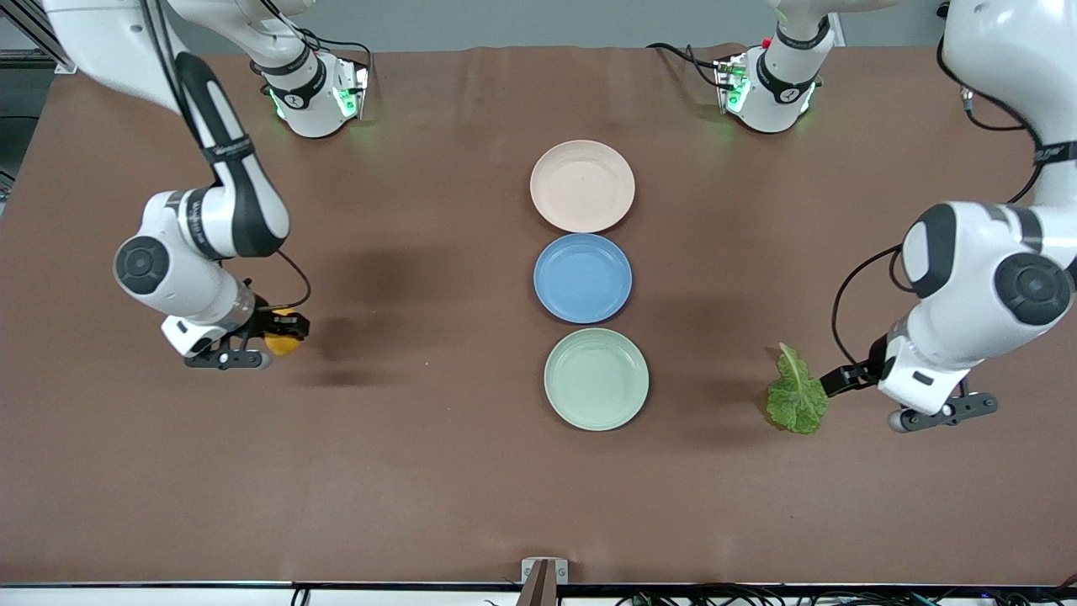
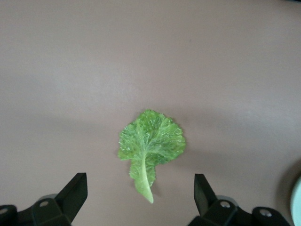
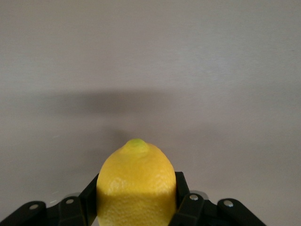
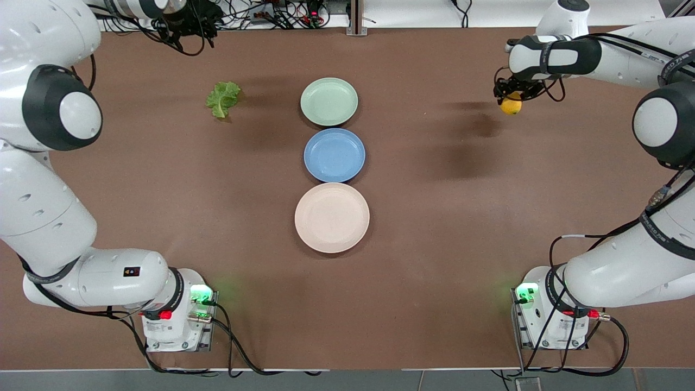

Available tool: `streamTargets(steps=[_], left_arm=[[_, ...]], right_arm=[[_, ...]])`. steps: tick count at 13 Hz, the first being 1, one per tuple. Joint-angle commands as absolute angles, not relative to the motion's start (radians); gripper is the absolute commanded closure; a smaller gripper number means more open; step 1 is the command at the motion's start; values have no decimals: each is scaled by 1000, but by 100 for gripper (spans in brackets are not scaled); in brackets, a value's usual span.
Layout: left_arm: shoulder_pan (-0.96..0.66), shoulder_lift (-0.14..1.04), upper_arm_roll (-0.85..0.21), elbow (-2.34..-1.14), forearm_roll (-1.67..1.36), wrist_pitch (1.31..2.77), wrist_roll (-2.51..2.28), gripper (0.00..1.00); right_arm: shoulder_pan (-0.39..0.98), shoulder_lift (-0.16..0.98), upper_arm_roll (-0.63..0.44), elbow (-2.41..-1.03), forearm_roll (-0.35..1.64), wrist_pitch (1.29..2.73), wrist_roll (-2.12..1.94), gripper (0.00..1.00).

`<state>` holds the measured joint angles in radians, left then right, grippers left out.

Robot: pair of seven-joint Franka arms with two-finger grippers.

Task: Pick lemon and lettuce from plates
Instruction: 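Lower the lettuce onto the table with the left gripper while the right carries the lemon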

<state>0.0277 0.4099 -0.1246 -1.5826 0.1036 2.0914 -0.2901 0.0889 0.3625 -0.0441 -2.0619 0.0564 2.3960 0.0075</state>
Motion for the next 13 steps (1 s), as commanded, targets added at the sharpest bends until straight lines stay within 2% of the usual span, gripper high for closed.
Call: streamTargets(steps=[1,2,4,7,10,13], left_arm=[[34,365,-126,-1443,132,1908,-212,0],[34,365,-124,-1374,132,1817,-207,0],[38,354,-127,-1312,126,1656,-195,0],[32,264,-129,-1315,130,1615,-190,0],[35,210,-130,-1318,98,1478,-126,0],[37,94,-127,-1428,42,1448,-100,0]], right_arm=[[45,428,-15,-2072,78,2467,-47,99],[41,440,-15,-2071,121,2468,-81,99],[34,466,-18,-2053,208,2468,-199,99],[29,489,-20,-2020,219,2465,-232,98],[25,521,-21,-1982,218,2461,-232,97],[20,561,-23,-1939,215,2457,-225,95]])
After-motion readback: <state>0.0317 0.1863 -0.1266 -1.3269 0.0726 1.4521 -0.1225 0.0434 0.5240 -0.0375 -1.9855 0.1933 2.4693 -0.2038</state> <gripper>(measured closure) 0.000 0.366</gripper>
